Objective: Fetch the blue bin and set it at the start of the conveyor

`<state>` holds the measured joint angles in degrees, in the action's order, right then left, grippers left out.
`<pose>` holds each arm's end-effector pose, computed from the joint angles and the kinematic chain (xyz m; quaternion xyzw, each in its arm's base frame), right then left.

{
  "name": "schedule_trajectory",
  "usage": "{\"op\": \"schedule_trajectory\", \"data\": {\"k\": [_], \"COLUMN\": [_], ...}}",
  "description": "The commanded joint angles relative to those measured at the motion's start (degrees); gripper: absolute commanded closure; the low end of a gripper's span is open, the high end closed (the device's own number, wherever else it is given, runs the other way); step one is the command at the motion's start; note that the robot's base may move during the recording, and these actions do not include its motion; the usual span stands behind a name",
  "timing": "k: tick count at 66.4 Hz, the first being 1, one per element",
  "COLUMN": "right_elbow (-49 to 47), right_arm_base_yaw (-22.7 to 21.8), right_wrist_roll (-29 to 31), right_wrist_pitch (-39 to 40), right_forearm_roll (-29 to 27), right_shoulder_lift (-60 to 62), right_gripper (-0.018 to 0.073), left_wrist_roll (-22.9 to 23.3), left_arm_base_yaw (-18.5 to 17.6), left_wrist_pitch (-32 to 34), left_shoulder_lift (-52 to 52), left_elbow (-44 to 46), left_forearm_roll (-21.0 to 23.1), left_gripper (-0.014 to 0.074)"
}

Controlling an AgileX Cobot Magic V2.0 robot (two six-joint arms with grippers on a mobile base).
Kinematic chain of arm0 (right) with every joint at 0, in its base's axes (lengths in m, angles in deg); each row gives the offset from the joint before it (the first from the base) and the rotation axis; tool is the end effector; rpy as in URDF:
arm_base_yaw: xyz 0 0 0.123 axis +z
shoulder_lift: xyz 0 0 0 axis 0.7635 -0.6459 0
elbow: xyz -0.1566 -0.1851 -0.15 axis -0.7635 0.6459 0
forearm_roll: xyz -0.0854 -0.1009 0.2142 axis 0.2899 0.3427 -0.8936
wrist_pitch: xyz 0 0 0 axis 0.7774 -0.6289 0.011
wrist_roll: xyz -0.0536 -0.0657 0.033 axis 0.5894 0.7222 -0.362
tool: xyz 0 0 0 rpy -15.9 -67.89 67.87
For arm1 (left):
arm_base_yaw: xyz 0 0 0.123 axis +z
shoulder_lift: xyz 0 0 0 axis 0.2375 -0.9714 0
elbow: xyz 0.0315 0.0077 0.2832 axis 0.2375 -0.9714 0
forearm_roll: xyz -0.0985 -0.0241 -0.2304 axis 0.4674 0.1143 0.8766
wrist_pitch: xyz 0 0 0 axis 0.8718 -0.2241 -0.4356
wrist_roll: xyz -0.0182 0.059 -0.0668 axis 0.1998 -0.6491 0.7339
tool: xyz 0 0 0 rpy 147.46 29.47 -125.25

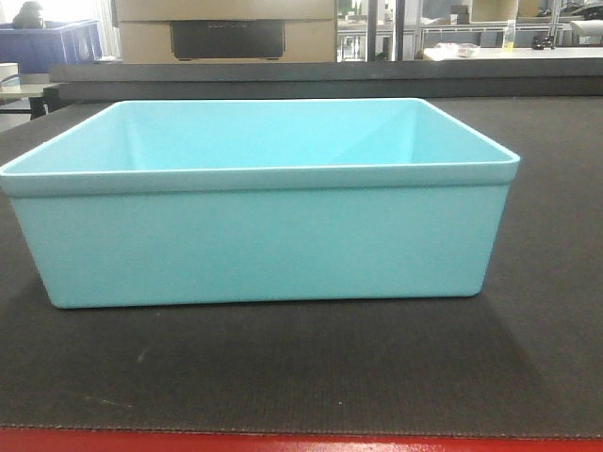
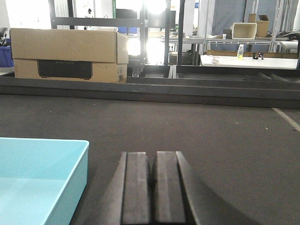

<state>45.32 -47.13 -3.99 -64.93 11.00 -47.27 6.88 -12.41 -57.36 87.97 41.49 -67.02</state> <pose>0.0362 -0.0042 0.3241 0.0120 0.6974 -0.0010 0.7166 0.0514 0.0017 0.2364 -0.0166 0.6954 0.0037 0.7184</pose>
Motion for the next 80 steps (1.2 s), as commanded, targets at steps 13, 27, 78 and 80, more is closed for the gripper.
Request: {"op": "schedule_trajectory", "data": {"k": [13,27,78,80], "right_elbow": [0.14,0.14,1.61,2.22], "right_arm_base_yaw": [-0.17,-0.17,-2.79,-3.85], "right_wrist_roll": [0.17,0.17,2.59,5.31], "right_wrist_pitch": [1.49,1.49,3.15,3.77], "right_forearm_roll": [0.87,0.87,-1.68,-3.6], "right_shoulder_lift": [0.4,0.4,0.33,0.33], "right_gripper": [0.0721,0.0721,0.0721,0.0721], "left_wrist_roll": [0.06,0.06,0.06,0.06], "left_arm_base_yaw": [0.16,0.16,0.16,0.16], "left_wrist_pitch": [4.97,5.35,5.35,5.35], "left_shoulder_lift": [0.77,0.77,0.77,0.77], "left_elbow": [-6.48,-6.48,-6.48,-6.48], "left_forearm_roll": [0.63,0.63,0.63,0.63], "left_gripper": [0.0707,0.0707,0.0707,0.0707]}}
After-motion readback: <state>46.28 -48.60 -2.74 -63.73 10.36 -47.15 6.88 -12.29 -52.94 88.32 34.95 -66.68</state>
